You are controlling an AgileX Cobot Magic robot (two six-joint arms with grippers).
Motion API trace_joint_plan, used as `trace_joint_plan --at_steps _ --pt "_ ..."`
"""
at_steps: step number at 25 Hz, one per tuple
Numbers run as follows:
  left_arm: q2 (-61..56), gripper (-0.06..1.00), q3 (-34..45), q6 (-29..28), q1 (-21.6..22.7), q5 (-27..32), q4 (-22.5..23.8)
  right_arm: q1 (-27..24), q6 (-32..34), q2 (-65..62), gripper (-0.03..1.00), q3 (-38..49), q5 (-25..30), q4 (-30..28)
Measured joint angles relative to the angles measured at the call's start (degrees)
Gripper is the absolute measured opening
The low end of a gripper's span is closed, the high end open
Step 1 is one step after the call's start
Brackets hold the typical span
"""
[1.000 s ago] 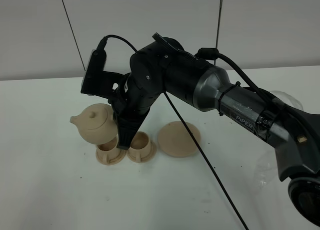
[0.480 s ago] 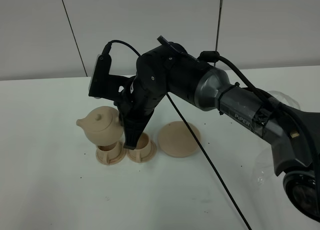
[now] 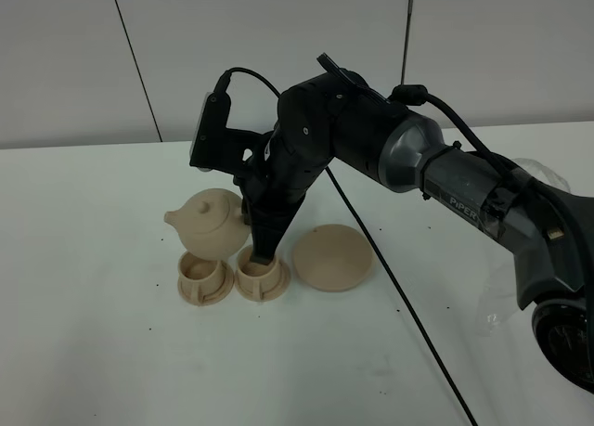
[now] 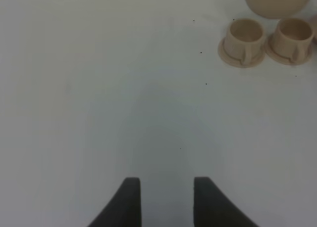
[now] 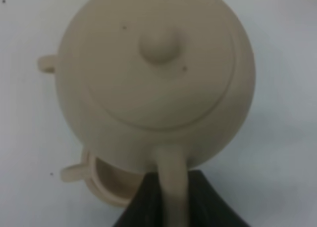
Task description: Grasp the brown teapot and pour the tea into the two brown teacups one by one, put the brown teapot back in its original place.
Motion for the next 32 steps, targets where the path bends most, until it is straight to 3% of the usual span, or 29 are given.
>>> trace_joint_plan --at_steps 8,32 --pt "0.0 0.33 0.0 0.0 0.0 0.0 0.0 -0.37 -0.27 0.0 0.09 0.0 2.74 0.05" --pt "0.0 0.33 0.0 0.0 0.0 0.0 0.0 -0.55 -0.32 0.0 0.09 0.0 3.74 -2.1"
